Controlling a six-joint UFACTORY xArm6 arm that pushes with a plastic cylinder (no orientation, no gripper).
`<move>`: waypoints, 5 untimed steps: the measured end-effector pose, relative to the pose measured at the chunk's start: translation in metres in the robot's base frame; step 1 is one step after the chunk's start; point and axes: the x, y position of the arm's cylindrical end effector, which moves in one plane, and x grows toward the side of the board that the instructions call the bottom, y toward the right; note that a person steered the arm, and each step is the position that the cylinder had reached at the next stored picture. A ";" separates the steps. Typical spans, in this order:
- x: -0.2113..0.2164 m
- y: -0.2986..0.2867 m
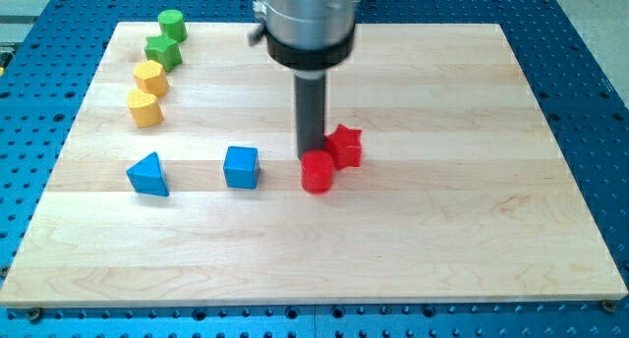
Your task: Move the red circle parallel right to the cube
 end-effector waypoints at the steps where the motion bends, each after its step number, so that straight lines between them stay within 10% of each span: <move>1: 0.021 0.057; 3: 0.106 0.021; 5: 0.051 -0.005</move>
